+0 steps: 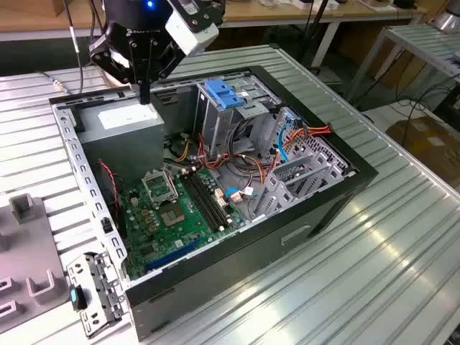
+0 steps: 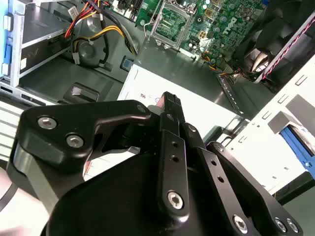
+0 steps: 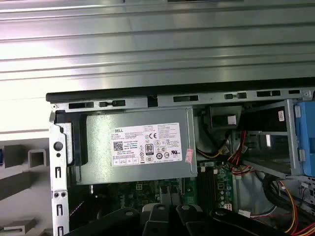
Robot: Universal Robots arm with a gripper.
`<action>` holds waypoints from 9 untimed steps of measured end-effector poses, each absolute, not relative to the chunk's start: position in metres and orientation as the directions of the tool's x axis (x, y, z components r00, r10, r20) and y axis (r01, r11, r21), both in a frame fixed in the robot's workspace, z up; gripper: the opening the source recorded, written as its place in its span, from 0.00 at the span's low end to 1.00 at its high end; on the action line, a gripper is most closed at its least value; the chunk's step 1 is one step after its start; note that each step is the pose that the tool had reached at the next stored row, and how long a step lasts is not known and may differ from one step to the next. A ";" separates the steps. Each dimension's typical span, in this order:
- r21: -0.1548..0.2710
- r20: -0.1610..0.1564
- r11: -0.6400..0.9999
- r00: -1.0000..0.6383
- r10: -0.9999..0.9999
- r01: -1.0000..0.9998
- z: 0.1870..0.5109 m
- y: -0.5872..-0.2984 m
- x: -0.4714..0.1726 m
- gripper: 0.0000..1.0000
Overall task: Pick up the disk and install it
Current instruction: 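Reach for the disk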
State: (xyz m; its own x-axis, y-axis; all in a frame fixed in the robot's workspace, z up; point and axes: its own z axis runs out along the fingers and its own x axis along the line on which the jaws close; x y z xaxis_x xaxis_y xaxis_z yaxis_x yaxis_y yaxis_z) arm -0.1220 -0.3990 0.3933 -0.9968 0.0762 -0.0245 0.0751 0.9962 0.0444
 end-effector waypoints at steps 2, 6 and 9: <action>0.044 -0.024 0.996 -0.997 0.076 0.075 0.393 -0.399 -0.126 0.11; 0.044 -0.024 0.996 -0.997 0.076 0.075 0.393 -0.399 -0.128 0.11; 0.044 -0.024 0.996 -0.997 0.076 0.075 0.393 -0.399 -0.129 0.11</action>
